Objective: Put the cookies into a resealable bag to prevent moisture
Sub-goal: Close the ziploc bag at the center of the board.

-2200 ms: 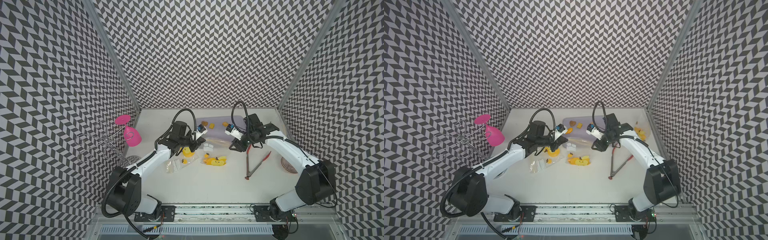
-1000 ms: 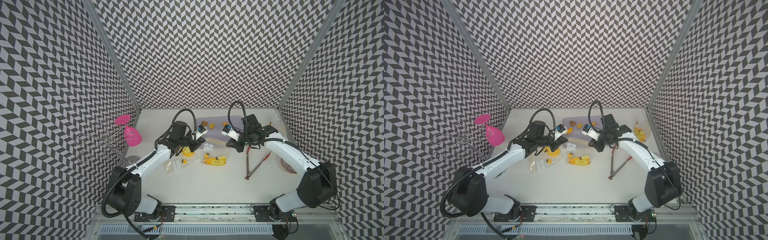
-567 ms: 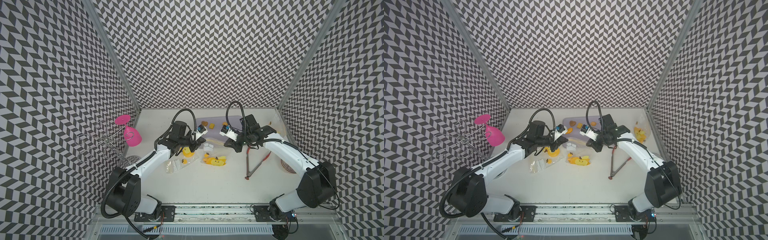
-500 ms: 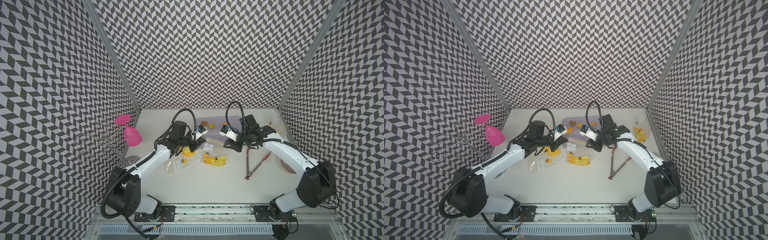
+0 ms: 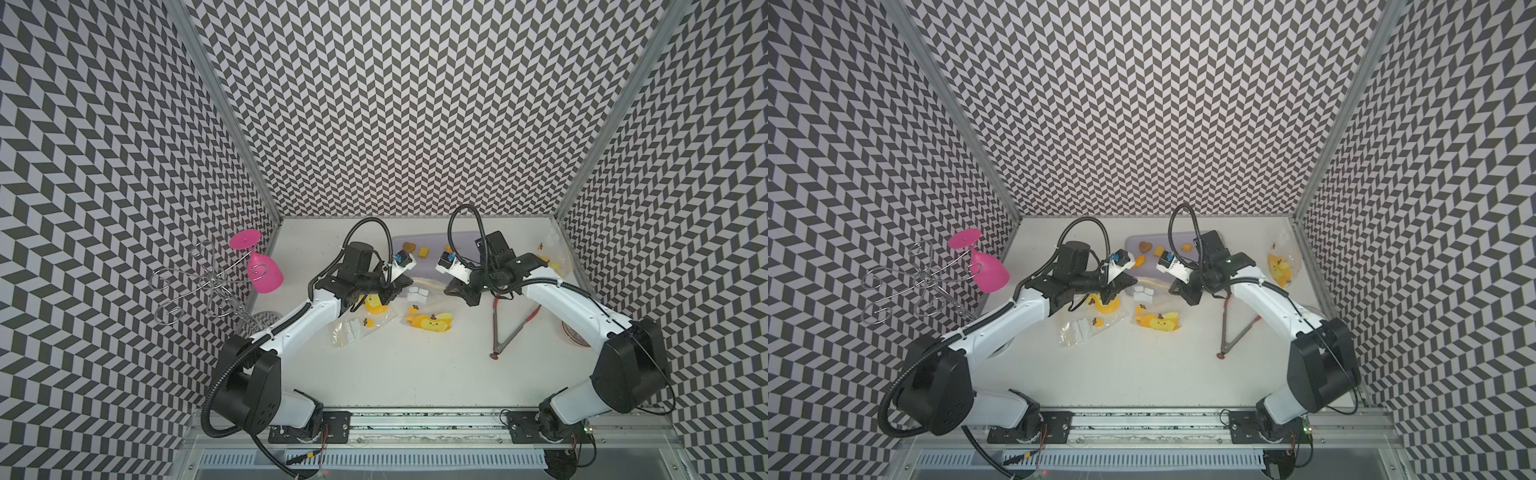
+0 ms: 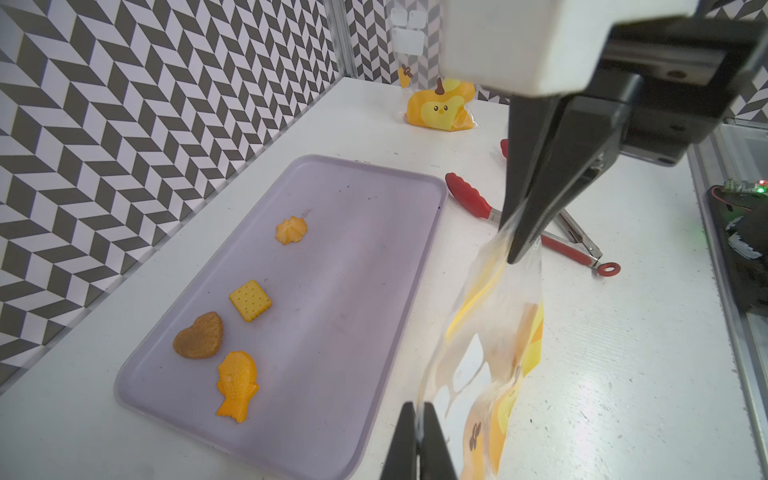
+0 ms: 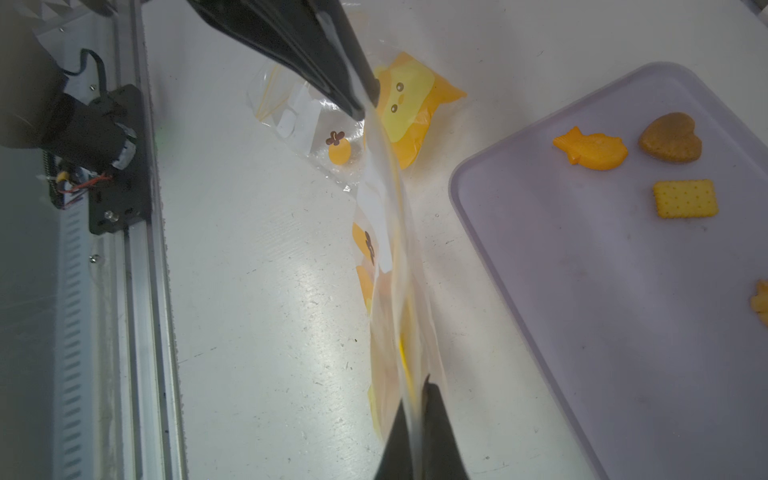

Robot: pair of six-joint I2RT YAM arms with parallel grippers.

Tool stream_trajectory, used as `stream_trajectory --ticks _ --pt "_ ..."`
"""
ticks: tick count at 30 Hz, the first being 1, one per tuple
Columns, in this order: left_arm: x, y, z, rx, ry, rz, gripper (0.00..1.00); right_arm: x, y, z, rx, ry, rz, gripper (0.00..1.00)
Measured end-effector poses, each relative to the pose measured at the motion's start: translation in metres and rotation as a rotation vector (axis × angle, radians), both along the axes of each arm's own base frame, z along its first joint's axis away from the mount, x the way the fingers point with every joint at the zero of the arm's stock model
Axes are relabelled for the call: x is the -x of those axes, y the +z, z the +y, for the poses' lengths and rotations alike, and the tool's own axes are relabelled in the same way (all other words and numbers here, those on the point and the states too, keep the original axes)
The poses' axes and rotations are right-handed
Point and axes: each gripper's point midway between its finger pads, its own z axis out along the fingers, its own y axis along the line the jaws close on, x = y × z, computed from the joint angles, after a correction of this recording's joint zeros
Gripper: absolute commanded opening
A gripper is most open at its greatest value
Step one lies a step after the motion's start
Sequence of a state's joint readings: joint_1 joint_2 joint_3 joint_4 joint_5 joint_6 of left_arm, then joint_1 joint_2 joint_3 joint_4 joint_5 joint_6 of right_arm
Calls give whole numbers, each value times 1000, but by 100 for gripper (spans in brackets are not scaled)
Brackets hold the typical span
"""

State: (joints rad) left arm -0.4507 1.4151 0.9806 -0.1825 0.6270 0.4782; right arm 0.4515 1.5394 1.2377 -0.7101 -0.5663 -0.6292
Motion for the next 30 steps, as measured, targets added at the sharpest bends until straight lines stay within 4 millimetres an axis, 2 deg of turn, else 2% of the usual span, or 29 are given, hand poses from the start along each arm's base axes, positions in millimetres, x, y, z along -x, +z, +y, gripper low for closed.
stream_trajectory --ticks 1,2,3,5,6,7,8,10,12,14,15,16,17,18,19,20,21,22,23,24,25,26,27,28,29,30 --pt "0 0 0 0 -1 0 0 0 0 1 -3 0 1 12" --pt "1 0 0 1 -5 0 0 0 1 2 -6 3 -1 0" --pt "2 1 0 2 -8 -1 0 0 1 3 -10 9 -7 0" --pt "3 2 0 4 -10 -2 0 1 2 6 -21 17 -4 4" --pt "3 3 0 5 -11 -5 0 2 2 6 -25 20 -3 19" --pt "3 4 0 7 -14 -8 0 2 3 7 -28 20 0 18" --pt "4 5 0 9 -18 -11 0 2 3 8 -31 23 -6 2" --pt "5 6 0 10 -26 -15 0 2 5 11 -40 32 -15 0" --pt "6 6 0 10 -32 -15 0 2 5 12 -44 33 -15 25" --pt "8 7 -1 12 -41 -16 0 1 6 13 -49 36 -26 0" --pt "8 6 -1 13 -45 -15 0 0 7 14 -53 38 -33 0" --pt "9 6 -1 12 -48 -14 0 0 8 15 -57 36 -30 6" --pt "10 6 -1 12 -51 -13 0 0 8 15 -58 39 -31 21" --pt "10 6 -1 12 -53 -13 0 0 8 15 -61 39 -29 20" --pt "10 6 -2 12 -56 -15 0 0 8 16 -64 43 -35 4" --pt "11 6 -2 13 -59 -16 0 -1 9 17 -71 49 -44 0" --pt "11 6 -2 12 -60 -17 0 0 10 18 -76 46 -39 0" --pt "11 6 -2 11 -62 -18 0 0 10 19 -80 51 -43 17" --pt "11 6 -2 11 -65 -17 0 0 10 20 -82 52 -43 26" --pt "12 6 -2 12 -67 -17 0 -1 10 21 -86 55 -50 20" --pt "12 6 -2 12 -69 -17 0 -1 11 22 -91 57 -55 2" --pt "12 6 -2 13 -70 -16 0 -1 10 23 -94 62 -61 0" --pt "13 6 -2 13 -72 -15 0 0 10 24 -99 63 -56 1" --pt "13 5 -2 13 -73 -14 0 1 9 25 -100 66 -56 15" --pt "13 5 -2 13 -75 -13 0 1 9 25 -103 67 -54 25" --pt "14 5 -2 13 -76 -13 0 1 10 26 -106 70 -59 14"
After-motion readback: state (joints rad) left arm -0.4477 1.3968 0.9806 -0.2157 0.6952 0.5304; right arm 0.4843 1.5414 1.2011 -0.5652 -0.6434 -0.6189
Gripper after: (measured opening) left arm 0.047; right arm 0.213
